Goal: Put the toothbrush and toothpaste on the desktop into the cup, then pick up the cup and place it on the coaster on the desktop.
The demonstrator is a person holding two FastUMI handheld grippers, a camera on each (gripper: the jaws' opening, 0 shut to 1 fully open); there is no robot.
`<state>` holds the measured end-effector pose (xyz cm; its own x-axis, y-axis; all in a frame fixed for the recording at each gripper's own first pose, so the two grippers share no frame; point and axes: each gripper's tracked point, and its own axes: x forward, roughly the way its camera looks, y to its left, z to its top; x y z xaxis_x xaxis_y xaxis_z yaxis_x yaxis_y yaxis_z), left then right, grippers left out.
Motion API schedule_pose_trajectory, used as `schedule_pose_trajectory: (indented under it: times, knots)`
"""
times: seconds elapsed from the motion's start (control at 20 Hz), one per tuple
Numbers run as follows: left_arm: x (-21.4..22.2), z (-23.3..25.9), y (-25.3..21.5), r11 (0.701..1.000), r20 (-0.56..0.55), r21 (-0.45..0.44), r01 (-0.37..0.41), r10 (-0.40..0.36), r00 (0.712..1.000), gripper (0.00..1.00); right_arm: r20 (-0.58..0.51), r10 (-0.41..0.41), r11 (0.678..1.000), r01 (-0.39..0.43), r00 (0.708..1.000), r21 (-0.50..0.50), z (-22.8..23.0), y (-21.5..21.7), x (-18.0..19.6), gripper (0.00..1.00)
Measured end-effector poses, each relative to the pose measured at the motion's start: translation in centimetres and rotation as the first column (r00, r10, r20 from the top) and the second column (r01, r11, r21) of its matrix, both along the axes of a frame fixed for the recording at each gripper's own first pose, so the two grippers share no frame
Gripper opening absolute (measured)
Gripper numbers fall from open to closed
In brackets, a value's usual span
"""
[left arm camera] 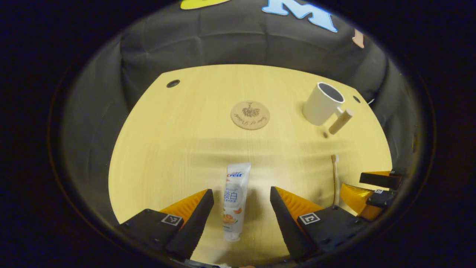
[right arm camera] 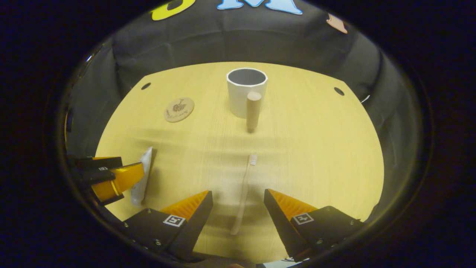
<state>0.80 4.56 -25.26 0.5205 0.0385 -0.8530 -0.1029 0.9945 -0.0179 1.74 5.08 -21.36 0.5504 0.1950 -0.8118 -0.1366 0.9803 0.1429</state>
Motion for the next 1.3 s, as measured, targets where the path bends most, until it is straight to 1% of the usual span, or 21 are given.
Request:
schedule_pose_trajectory:
  times: [0.1,0.25,0.3,0.35,0.4,0.45,0.5,0.6,0.8,0.85,0.9,0.95,1.0,1.05,1.1,1.15,1.2,1.25,1.3]
  knots:
    - [-0.4,-1.0,0.1,1.0,-0.046,-0.011,-0.009,0.008,0.999,0.98,-0.048,0.006,1.0,-0.006,0.999,0.0,-0.9,0.3,0.2,0.89]
    - [-0.6,-2.4,0.1,0.999,-0.098,-0.027,-0.022,0.019,0.995,0.98,-0.132,-0.002,1.0,-0.002,0.991,-0.029,-2.4,0.1,0.1,0.9]
    - [-0.6,-2.8,0.0,0.999,-0.112,-0.036,-0.023,0.019,0.993,1.0,-0.156,-0.004,0.999,-0.001,0.988,-0.037,-2.7,0.0,0.1,0.89]
    - [-0.8,-3.1,-0.1,0.999,-0.129,-0.042,-0.026,0.021,0.991,1.0,-0.18,-0.004,0.999,-0.003,0.984,-0.042,-3.2,-0.1,0.0,0.87]
    - [-1.0,-3.4,-0.2,0.998,-0.141,-0.051,-0.028,0.021,0.99,1.0,-0.199,0.001,0.999,-0.009,0.98,-0.041,-3.5,0.0,0.0,0.8]
    - [-1.1,-3.7,-0.1,0.998,-0.154,-0.054,-0.032,0.023,0.988,1.0,-0.212,0.005,0.999,-0.014,0.977,-0.042,-3.8,0.1,0.0,0.8]
    - [-1.2,-3.7,-0.1,0.998,-0.164,-0.054,-0.039,0.03,0.986,1.0,-0.226,0.006,0.999,-0.017,0.974,-0.046,-4.0,0.2,0.0,0.78]
    - [-1.4,-4.2,0.0,0.997,-0.179,-0.061,-0.052,0.04,0.983,1.0,-0.255,0.011,0.999,-0.024,0.967,-0.049,-4.2,0.3,-0.3,0.67]
    - [-2.5,-5.2,-0.2,0.994,-0.239,-0.077,-0.074,0.054,0.97,1.0,-0.297,0.031,0.996,-0.055,0.954,-0.074,-5.2,0.3,-0.9,0.68]
    - [-2.6,-5.4,-0.1,0.995,-0.247,-0.067,-0.077,0.058,0.967,0.99,-0.3,0.038,0.995,-0.064,0.953,-0.075,-5.3,0.4,-0.9,0.68]
    - [-2.5,-5.5,0.0,0.996,-0.241,-0.06,-0.065,0.049,0.969,0.99,-0.301,0.032,0.995,-0.061,0.953,-0.085,-5.3,0.2,-0.9,0.63]
    - [-2.5,-5.5,0.0,0.997,-0.241,-0.052,-0.058,0.044,0.97,0.98,-0.306,0.034,0.995,-0.06,0.952,-0.076,-5.6,0.5,-0.9,0.53]
    - [-2.4,-5.5,0.1,0.997,-0.242,-0.046,-0.056,0.043,0.969,0.96,-0.305,0.034,0.996,-0.059,0.952,-0.072,-5.4,0.5,-0.8,0.48]
    - [-2.4,-5.5,0.2,0.998,-0.244,-0.039,-0.055,0.044,0.969,0.94,-0.302,0.038,0.996,-0.061,0.953,-0.07,-5.5,0.7,-0.7,0.48]
    - [-2.4,-5.5,0.3,0.998,-0.243,-0.033,-0.052,0.043,0.969,0.89,-0.298,0.02,0.996,-0.046,0.954,-0.08,-6.0,0.6,-0.6,0.48]
    - [-2.4,-5.5,0.5,0.998,-0.243,-0.029,-0.047,0.039,0.969,0.85,-0.3,0.014,0.997,-0.037,0.954,-0.071,-5.3,0.6,-0.7,0.35]
    - [-2.3,-5.4,0.5,0.999,-0.239,-0.025,-0.047,0.04,0.97,0.81,-0.302,0.022,0.997,-0.044,0.953,-0.068,-5.4,0.5,-0.8,0.33]
    - [-2.2,-5.4,0.6,0.999,-0.235,-0.021,-0.048,0.041,0.971,0.77,-0.299,0.025,0.997,-0.046,0.954,-0.065,-5.5,0.5,-0.7,0.33]
    - [-2.3,-5.5,0.7,0.999,-0.237,-0.023,-0.047,0.041,0.971,0.66,-0.303,0.034,0.996,-0.057,0.953,-0.067,-5.5,0.4,-0.8,0.33]
